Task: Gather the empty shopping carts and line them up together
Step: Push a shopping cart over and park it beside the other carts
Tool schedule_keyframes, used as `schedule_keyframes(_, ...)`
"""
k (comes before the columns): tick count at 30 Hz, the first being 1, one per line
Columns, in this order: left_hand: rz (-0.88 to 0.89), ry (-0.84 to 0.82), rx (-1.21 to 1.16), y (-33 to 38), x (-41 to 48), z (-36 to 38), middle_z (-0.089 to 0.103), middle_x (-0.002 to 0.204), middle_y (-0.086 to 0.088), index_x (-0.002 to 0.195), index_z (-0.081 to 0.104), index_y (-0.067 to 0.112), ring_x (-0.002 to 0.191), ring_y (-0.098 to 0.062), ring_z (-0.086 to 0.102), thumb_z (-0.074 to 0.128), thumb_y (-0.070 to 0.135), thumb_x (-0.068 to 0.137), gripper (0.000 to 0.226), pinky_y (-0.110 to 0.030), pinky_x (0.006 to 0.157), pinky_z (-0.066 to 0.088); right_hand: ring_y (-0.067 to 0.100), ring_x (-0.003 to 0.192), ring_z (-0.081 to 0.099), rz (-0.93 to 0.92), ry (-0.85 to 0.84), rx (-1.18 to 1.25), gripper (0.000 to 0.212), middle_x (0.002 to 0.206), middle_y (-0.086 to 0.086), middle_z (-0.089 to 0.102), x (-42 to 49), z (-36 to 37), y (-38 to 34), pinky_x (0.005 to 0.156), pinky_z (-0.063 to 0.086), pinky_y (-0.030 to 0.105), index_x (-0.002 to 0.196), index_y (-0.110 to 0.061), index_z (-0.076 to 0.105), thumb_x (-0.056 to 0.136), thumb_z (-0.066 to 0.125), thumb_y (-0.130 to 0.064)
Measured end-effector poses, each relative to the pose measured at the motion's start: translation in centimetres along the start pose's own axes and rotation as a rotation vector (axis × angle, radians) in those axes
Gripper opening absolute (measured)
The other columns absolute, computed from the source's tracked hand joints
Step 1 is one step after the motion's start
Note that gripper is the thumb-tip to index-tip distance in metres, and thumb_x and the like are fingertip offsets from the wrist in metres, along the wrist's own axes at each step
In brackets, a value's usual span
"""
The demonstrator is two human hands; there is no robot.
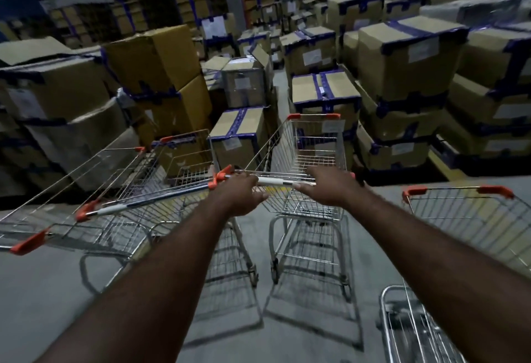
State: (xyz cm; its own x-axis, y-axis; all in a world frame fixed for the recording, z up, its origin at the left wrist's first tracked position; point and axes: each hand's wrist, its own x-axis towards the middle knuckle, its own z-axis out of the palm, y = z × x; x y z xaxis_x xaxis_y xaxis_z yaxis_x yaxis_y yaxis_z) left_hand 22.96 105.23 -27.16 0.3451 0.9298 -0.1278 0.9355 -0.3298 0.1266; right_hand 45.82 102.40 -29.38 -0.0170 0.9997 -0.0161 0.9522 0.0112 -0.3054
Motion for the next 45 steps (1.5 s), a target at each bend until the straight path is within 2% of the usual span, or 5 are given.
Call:
schedule_keyframes(8, 0.079, -0.057, 0.000, -5.2, 10.2, 1.5, 0.066, 0.123, -0.008, 0.128, 0.064, 0.017, 0.105, -0.022, 0.059, 0.054, 0.051, 0.100, 0.045, -0.033, 0.083, 0.044, 0.028, 0.127, 0.053, 0.110, -0.079, -0.037, 0.068, 0.142, 0.008, 0.057, 8.3, 3.7, 0.5, 0.102, 0.045, 0.042, 0.145, -0.021, 0.048, 0.095, 0.046, -0.067)
schedule_keyframes(16, 0.159, -0.160, 0.024, -11.1, 20.9, 5.5, 0.068, 0.119, -0.010, 0.117, 0.069, 0.016, 0.110, -0.027, 0.061, 0.043, 0.056, 0.102, 0.049, -0.037, 0.090, 0.044, 0.025, 0.099, 0.061, 0.231, -0.184, -0.015, 0.053, 0.111, 0.008, 0.068, 17.3, 9.9, 0.1, 0.088, 0.050, 0.038, 0.112, -0.020, 0.066, 0.098, 0.041, -0.065)
schedule_keyframes(20, 0.240, -0.201, 0.028, -11.8, 23.7, 8.8, 0.068, 0.115, -0.013, 0.113, 0.068, 0.016, 0.106, -0.031, 0.061, 0.033, 0.057, 0.104, 0.054, -0.037, 0.082, 0.043, 0.020, 0.081, 0.060, 0.285, -0.191, -0.120, 0.076, 0.082, 0.000, 0.064, 18.0, 11.8, 0.9, 0.080, 0.050, 0.034, 0.091, -0.024, 0.071, 0.092, 0.019, -0.080)
schedule_keyframes(25, 0.338, -0.099, 0.064, -12.0, 24.1, 10.4, 0.069, 0.110, -0.010, 0.108, 0.064, 0.020, 0.105, -0.032, 0.063, 0.026, 0.060, 0.104, 0.055, -0.040, 0.086, 0.043, 0.019, 0.077, 0.062, 0.282, -0.180, -0.216, 0.093, 0.071, -0.001, 0.062, 18.0, 11.8, 2.3, 0.078, 0.051, 0.033, 0.082, -0.026, 0.074, 0.080, 0.008, -0.092)
schedule_keyframes(45, 0.242, -0.076, 0.047, -7.9, 14.4, 12.9, 0.070, 0.107, -0.005, 0.105, 0.064, 0.023, 0.102, -0.028, 0.064, 0.018, 0.075, 0.096, 0.071, -0.039, 0.089, 0.045, 0.012, 0.070, 0.054, 0.163, -0.199, -0.256, 0.080, 0.070, -0.002, 0.058, 9.4, 11.0, 2.9, 0.074, 0.043, 0.032, 0.068, -0.026, 0.060, 0.086, 0.011, -0.087)
